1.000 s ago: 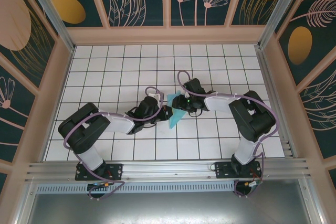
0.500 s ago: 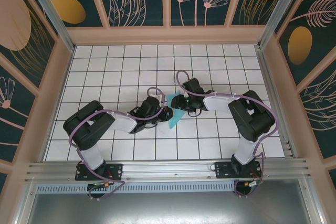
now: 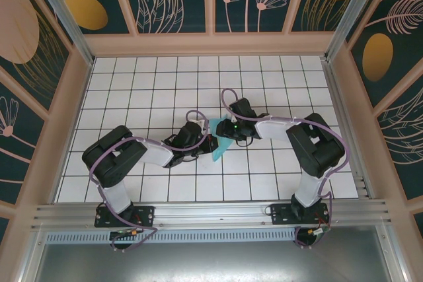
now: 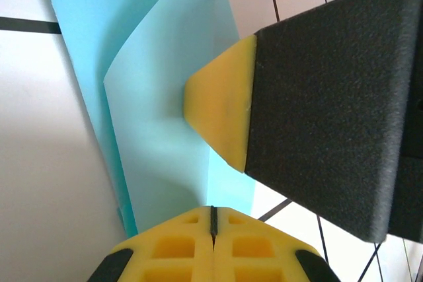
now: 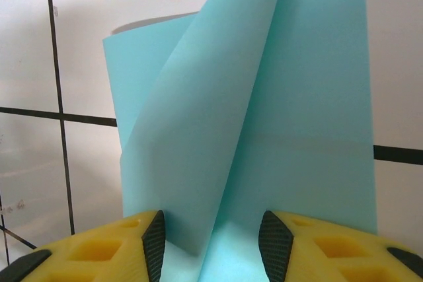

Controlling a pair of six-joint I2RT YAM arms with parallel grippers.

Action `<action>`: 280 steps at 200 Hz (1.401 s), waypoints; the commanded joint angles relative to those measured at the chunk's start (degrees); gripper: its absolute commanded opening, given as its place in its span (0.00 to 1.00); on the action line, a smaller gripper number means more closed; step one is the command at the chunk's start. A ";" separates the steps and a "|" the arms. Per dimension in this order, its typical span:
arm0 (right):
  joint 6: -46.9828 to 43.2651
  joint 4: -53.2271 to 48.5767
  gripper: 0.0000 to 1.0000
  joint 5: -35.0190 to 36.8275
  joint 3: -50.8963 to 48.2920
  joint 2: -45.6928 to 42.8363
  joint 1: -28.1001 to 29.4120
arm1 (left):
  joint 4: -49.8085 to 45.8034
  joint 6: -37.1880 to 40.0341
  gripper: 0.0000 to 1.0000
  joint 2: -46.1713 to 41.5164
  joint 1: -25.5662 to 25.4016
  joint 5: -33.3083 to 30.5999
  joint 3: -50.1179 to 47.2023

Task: Fold a paper plane with a square sheet of paper (pick it up from the middle)
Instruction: Fourth fold the wing at the center of the table.

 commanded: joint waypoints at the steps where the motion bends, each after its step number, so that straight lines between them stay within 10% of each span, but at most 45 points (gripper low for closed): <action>1: -0.71 -8.56 0.46 3.78 -3.51 8.78 1.73 | 0.10 -0.19 0.06 1.21 0.23 1.35 1.19; 280: -1.41 -10.59 0.50 7.00 -2.83 11.49 4.21 | 0.29 -3.04 0.04 -0.11 2.56 2.69 -1.53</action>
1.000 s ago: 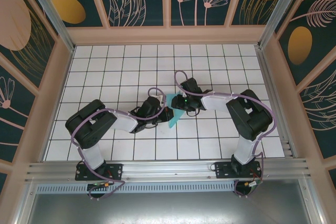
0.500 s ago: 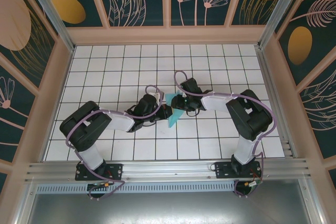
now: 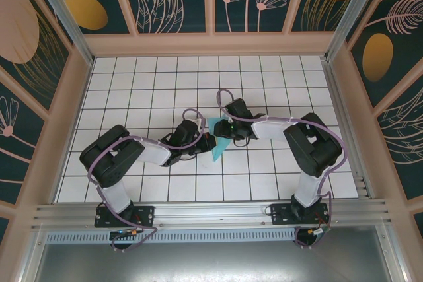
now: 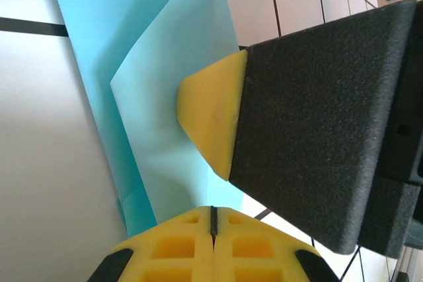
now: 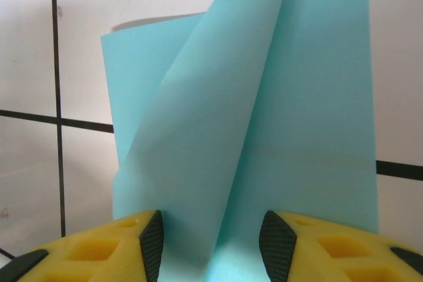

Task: Fold a paper plane with a square sheet of paper (pick it up from the middle)
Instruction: Fourth fold the wing at the center of the table.

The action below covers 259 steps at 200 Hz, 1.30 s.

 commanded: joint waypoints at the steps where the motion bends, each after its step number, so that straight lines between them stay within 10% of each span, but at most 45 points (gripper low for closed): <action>1: 0.06 -10.22 0.50 2.81 -4.13 10.43 1.97 | -0.17 -1.18 0.04 0.61 0.32 -0.70 -0.68; 259: 1.37 -12.11 0.45 5.64 -3.90 13.43 3.24 | -3.39 -1.28 0.02 3.05 0.33 -1.22 0.31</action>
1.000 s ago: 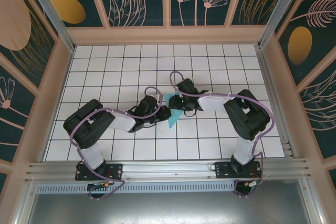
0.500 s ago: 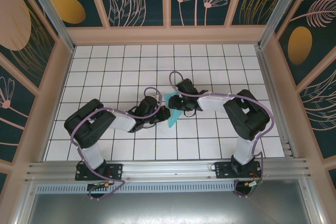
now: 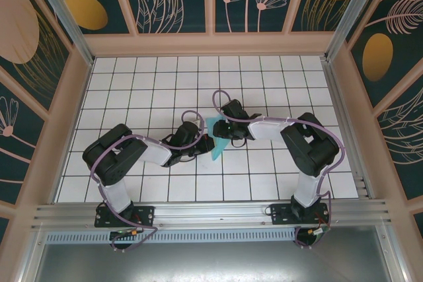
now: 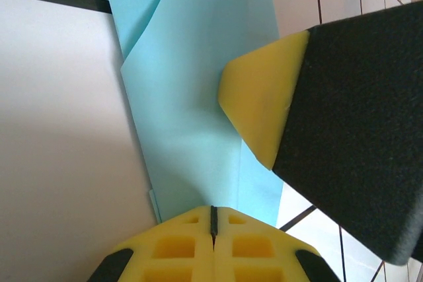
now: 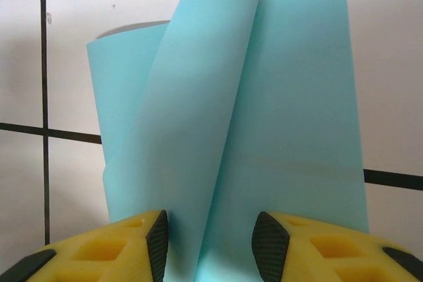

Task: Fold a paper plane with a square sheet of paper (pick it up from the middle)
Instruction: Fourth fold the wing at the center of the table.

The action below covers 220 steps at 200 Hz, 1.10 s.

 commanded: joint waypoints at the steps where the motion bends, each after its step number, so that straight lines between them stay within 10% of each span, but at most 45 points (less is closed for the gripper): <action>1: 1.20 -11.32 0.45 0.84 -5.17 12.24 1.29 | -2.14 -0.01 0.02 1.50 0.29 0.65 0.47; 143: -0.76 -7.08 0.48 -11.91 -2.19 -14.72 -2.71 | -11.55 3.59 0.00 4.26 0.29 2.49 1.59; 220: -3.25 1.55 0.07 -21.34 -3.45 -6.03 -4.99 | -17.33 11.37 0.00 3.27 0.29 3.03 3.54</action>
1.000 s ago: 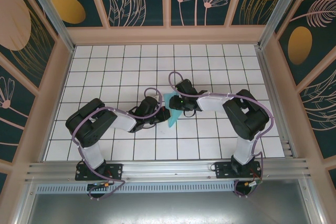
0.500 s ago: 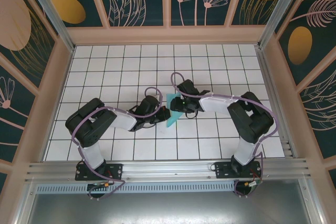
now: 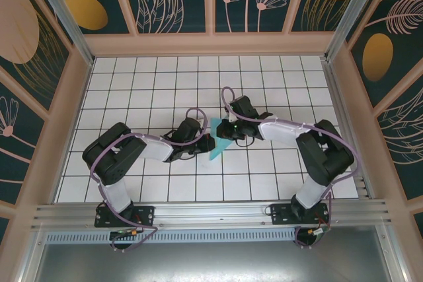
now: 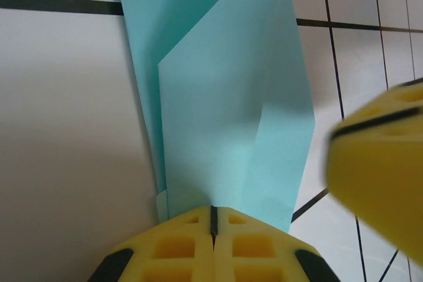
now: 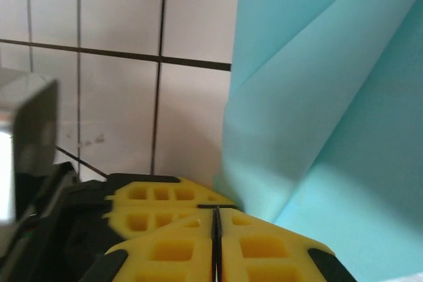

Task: Fold a paper plane with a square sheet of paper (pick it up from the middle)
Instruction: Fourth fold the wing at the center of the table.

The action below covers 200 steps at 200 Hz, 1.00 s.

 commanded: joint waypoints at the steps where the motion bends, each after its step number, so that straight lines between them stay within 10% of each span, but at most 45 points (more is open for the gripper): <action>1: -1.52 3.61 0.07 -4.25 -1.01 2.56 -1.56 | -9.13 4.04 0.00 2.98 -0.46 -0.01 -0.48; 200: -6.94 7.01 0.06 -5.22 -0.94 2.71 -12.36 | -12.46 5.60 0.00 3.01 -0.37 0.01 -1.96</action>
